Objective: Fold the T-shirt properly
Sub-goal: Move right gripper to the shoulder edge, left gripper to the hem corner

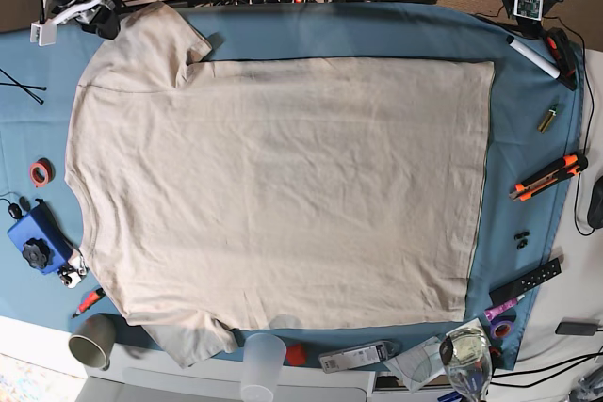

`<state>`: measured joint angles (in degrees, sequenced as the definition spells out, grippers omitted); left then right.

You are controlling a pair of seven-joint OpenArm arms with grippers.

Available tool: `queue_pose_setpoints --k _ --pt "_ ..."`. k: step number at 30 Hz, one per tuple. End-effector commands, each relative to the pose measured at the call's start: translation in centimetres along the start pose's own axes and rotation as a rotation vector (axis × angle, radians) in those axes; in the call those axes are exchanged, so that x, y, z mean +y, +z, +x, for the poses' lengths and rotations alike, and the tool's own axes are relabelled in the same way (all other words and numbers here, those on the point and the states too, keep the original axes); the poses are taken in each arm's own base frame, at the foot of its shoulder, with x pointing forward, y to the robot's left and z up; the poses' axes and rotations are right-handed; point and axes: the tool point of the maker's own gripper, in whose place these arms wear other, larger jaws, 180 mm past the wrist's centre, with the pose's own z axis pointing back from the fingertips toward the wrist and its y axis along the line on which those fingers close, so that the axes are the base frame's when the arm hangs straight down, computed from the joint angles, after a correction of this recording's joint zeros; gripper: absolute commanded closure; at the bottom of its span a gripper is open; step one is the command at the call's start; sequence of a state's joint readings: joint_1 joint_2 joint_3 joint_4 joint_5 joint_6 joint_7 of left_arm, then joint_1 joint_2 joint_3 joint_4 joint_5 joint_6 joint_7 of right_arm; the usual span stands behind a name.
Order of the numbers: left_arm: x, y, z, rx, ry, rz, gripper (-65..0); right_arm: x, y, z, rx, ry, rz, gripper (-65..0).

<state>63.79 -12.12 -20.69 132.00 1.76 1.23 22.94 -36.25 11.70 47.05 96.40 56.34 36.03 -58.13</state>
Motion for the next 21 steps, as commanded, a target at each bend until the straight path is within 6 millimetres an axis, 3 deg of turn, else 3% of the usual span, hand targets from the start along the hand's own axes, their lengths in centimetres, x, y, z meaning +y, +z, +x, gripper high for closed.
queue_pose_setpoints --k 1,10,16,21 --pt "0.3 0.4 0.8 -0.033 -0.008 0.009 -21.6 0.3 0.2 1.3 -0.036 0.021 0.016 -29.2" --pt "1.5 -0.9 2.9 -0.092 0.04 0.073 -21.6 0.8 -0.4 2.3 -0.053 0.029 0.031 -29.2" --pt "1.6 -2.4 5.3 -0.147 0.129 0.067 -32.8 0.8 -0.4 1.8 -0.025 0.028 0.031 -29.2" --pt "1.0 -3.0 7.5 -0.216 0.258 0.012 -33.8 0.7 -0.4 1.3 0.0 0.028 0.031 -29.2"
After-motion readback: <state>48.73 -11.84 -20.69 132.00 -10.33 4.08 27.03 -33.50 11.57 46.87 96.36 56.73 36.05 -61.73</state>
